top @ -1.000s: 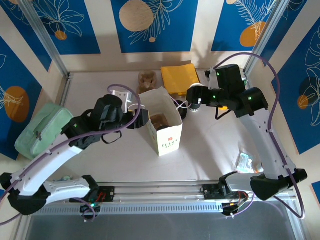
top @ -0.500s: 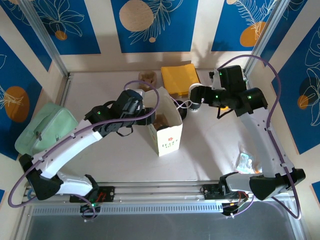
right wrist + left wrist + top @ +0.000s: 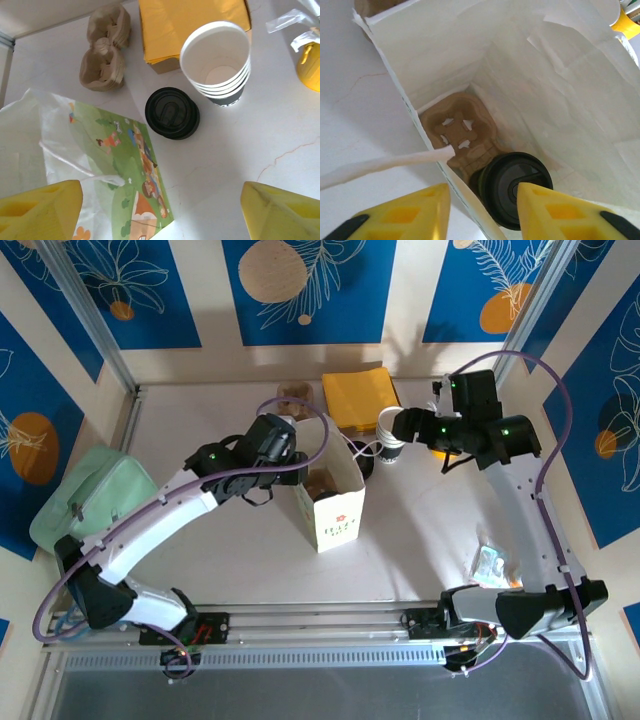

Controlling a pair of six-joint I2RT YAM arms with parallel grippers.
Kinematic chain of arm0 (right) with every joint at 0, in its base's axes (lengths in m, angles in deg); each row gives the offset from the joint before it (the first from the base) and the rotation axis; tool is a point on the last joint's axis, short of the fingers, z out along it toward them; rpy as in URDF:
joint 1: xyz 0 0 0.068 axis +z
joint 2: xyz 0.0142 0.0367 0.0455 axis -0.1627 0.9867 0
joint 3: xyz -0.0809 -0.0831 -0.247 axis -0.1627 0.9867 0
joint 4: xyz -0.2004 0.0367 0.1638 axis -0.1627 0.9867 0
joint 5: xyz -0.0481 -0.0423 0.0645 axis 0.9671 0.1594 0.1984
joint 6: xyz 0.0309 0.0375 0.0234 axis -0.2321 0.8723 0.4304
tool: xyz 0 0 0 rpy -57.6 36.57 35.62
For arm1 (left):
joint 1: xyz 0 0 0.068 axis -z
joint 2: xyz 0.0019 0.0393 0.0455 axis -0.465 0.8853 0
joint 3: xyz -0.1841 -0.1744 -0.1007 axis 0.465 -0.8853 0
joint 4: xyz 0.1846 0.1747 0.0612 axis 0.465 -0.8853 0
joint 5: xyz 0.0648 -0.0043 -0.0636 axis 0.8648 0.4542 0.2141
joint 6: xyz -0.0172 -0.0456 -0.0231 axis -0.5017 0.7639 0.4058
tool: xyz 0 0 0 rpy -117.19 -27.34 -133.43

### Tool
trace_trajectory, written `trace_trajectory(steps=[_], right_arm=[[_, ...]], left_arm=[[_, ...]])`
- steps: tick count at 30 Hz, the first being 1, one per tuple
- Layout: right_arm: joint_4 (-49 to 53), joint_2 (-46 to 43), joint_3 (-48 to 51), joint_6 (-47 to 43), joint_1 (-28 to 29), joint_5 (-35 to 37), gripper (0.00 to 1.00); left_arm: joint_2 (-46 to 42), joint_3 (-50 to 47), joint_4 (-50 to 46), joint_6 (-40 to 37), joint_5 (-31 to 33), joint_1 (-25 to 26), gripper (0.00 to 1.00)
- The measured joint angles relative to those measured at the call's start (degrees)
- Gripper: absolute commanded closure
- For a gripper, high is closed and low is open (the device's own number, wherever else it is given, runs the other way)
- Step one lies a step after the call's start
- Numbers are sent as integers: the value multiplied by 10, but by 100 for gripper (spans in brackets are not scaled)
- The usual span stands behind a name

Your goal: Pack the takeout coffee

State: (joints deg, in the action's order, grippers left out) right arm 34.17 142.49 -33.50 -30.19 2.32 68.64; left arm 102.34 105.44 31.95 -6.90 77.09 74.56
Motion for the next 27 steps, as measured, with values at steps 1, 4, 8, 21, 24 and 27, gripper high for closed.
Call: trace_trajectory(steps=[1, 4, 8, 21, 24, 27], right_arm=[[-4, 0, 4, 0, -6, 0, 17], [-14, 0, 17, 0, -28, 0, 17], [-23, 0, 29, 0, -64, 5, 17], [-55, 39, 40, -16, -149, 35, 18], [-71, 52, 49, -20, -166, 41, 19], [-89, 73, 54, -24, -174, 46, 21]], left_arm=[[0, 0, 0, -2, 0, -4, 66], [0, 0, 0, -7, -3, -17, 67], [0, 0, 0, -13, -9, -31, 71], [0, 0, 3, -26, -26, -58, 73], [0, 0, 7, -28, -30, -60, 73], [-2, 0, 14, -28, -36, -61, 73]])
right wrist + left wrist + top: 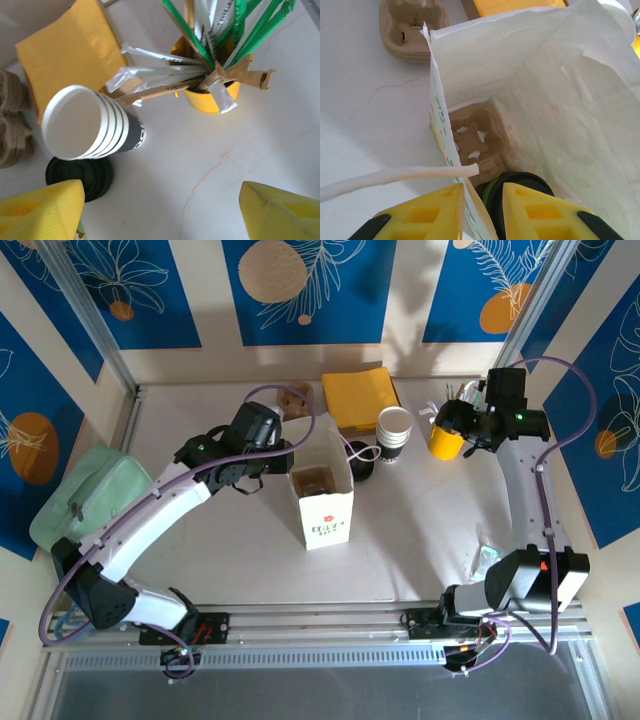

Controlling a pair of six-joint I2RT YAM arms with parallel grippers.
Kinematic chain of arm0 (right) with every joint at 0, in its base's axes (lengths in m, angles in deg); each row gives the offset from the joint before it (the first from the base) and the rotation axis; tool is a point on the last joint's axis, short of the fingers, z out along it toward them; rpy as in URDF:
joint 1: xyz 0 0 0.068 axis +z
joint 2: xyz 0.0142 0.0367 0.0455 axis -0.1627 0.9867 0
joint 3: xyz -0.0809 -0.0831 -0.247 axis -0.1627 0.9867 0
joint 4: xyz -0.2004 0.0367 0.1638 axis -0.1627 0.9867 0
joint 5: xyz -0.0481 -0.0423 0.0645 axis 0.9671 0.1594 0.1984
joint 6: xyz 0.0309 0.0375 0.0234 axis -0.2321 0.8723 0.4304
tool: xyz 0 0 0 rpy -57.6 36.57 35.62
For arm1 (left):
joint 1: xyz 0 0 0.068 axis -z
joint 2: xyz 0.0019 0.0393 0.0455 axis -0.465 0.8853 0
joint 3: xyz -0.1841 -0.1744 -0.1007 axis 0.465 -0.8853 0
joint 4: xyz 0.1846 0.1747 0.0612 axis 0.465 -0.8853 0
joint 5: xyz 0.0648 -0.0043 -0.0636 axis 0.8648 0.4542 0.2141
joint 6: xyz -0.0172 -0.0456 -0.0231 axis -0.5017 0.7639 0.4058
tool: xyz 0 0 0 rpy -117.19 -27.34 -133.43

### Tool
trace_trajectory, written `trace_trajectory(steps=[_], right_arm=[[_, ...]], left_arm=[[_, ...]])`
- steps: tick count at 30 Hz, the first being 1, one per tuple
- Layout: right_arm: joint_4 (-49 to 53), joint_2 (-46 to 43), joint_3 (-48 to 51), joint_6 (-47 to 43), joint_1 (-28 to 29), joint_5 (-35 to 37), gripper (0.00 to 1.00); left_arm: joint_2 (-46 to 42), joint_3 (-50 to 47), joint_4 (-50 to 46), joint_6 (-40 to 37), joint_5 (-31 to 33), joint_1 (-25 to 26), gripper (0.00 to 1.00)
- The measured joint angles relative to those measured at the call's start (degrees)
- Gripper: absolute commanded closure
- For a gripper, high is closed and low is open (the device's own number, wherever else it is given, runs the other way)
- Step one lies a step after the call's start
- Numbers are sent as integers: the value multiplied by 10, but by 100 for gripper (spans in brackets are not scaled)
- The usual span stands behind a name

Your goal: Pack the takeout coffee

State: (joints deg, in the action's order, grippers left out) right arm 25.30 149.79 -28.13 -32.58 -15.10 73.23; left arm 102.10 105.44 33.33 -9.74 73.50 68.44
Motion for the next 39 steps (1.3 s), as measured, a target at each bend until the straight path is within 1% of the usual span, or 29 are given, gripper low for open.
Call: trace_trajectory(steps=[7, 13, 19, 25, 31, 39], right_arm=[[-29, 73, -12, -9, -2, 12, 24], [-33, 122, -60, -20, 4, 14, 26], [-34, 141, -95, -35, 32, 37, 27], [-31, 170, -115, -52, 57, 73, 35], [-22, 203, -135, -73, 73, 116, 48], [-12, 217, -140, -81, 75, 142, 57]], left_arm=[[-13, 0, 10, -15, -19, 0, 60], [-44, 0, 23, -28, -35, 0, 54], [-91, -8, 35, -30, -39, 0, 53], [-119, -20, 44, -30, -40, 0, 52], [-138, -43, 49, -30, -40, 0, 52], [-144, -54, 51, -30, -40, 0, 52]])
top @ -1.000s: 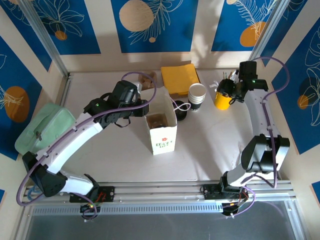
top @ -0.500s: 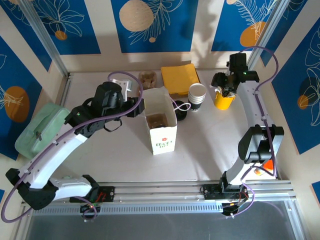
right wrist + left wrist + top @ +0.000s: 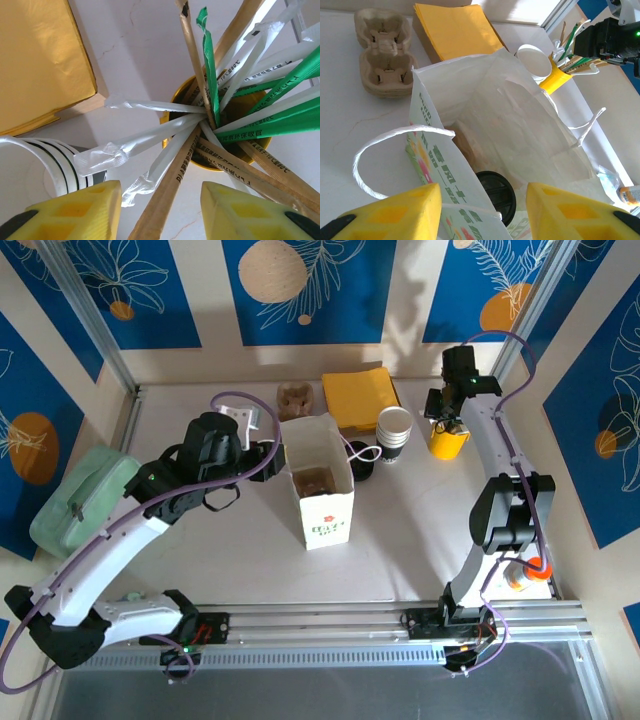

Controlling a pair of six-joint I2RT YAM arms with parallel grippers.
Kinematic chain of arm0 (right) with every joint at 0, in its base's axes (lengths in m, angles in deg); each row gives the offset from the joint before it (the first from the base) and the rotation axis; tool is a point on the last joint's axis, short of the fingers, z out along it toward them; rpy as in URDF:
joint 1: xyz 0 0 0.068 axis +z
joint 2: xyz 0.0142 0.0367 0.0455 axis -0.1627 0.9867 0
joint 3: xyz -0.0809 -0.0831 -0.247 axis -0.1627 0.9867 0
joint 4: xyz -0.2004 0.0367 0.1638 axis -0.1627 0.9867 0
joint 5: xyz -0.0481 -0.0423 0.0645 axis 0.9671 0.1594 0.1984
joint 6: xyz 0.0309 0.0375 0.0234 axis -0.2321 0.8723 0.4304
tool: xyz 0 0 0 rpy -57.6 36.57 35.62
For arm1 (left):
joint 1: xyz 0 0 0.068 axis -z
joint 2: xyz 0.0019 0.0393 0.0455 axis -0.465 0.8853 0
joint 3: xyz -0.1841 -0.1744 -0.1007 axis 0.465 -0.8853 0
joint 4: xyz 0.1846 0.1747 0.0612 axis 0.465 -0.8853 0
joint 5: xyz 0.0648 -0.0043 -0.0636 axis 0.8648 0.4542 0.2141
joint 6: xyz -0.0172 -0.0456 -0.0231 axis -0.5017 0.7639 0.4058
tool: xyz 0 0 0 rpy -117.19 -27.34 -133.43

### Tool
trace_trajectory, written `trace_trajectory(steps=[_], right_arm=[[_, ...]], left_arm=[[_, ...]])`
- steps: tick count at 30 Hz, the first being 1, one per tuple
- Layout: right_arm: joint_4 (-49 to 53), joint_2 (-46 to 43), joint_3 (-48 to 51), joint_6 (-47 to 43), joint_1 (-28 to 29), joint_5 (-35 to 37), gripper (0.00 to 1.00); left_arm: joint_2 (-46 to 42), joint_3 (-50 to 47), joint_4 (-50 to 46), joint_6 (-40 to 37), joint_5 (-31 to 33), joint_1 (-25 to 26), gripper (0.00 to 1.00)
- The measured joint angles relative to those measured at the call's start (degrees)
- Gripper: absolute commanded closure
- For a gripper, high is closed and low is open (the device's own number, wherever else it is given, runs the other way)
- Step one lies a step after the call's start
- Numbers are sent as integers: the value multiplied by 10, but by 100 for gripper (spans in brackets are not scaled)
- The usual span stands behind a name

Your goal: Pack the takeout coffee

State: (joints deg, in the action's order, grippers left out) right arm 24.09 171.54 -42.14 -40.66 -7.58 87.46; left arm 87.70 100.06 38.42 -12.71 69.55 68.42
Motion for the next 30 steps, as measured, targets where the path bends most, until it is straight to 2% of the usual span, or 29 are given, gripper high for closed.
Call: trace_trajectory(steps=[15, 21, 30], right_arm=[[10, 0, -2, -4, 0, 11, 87], [18, -3, -7, -7, 0, 17, 96], [71, -45, -44, -9, 0, 24, 96]], left_arm=[[-7, -1, 1, 2, 0, 0, 52], [-8, -1, 1, 2, 0, 0, 52], [-15, -4, 1, 6, 0, 0, 52]])
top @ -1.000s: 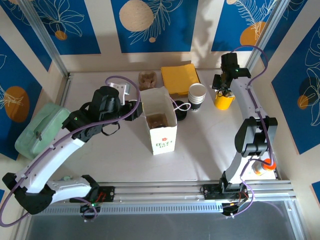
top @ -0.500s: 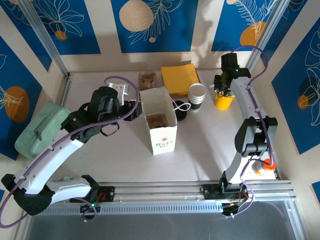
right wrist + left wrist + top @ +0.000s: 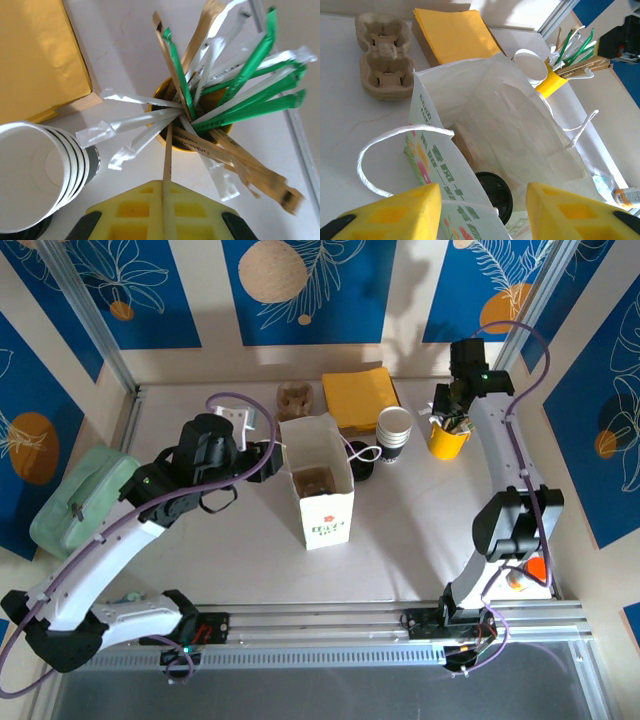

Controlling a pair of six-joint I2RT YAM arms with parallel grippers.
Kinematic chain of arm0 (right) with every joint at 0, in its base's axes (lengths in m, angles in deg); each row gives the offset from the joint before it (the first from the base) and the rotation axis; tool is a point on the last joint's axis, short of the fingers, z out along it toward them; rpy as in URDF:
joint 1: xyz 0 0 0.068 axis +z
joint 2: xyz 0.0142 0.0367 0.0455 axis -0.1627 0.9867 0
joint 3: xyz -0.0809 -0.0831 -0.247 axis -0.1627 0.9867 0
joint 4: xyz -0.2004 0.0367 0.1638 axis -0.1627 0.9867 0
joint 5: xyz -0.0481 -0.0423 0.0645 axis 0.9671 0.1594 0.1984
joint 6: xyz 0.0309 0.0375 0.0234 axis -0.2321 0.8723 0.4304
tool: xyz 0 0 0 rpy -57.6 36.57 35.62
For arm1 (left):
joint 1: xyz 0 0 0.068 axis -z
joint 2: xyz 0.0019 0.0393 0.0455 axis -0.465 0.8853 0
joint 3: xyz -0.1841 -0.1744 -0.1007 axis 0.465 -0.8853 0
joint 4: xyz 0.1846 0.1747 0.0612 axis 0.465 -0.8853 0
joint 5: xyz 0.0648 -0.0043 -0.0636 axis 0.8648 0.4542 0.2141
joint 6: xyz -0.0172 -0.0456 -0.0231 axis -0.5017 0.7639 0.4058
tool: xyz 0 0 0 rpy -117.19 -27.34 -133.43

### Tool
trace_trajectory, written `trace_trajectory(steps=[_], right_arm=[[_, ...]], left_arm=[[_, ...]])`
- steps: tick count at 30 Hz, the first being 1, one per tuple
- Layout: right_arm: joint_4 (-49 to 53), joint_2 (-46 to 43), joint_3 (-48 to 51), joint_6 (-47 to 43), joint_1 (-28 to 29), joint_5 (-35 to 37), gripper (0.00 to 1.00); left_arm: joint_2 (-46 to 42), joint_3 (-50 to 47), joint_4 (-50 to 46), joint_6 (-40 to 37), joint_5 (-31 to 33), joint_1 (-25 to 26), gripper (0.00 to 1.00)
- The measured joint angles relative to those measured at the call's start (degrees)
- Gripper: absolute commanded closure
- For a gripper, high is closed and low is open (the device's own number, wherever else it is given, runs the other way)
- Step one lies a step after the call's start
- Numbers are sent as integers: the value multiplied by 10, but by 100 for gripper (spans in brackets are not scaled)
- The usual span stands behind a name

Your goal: Pack the takeout coffee

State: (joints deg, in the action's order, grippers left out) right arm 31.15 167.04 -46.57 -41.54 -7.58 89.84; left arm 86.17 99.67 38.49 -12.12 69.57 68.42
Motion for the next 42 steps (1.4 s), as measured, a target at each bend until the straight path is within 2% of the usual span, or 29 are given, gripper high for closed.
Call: trace_trajectory(steps=[12, 24, 31, 42], right_arm=[[66, -135, -41, 7, 13, -16, 100], [129, -201, -135, 19, 86, -63, 100], [165, -203, -186, 33, 111, -149, 100], [209, -195, -254, 47, 228, -259, 100]], left_arm=[[-20, -13, -2, 9, 4, 0, 52], [-38, -22, -4, 16, 8, 0, 52], [-42, -31, -5, 16, 9, 0, 52], [-62, -42, -13, 20, 21, 0, 52]])
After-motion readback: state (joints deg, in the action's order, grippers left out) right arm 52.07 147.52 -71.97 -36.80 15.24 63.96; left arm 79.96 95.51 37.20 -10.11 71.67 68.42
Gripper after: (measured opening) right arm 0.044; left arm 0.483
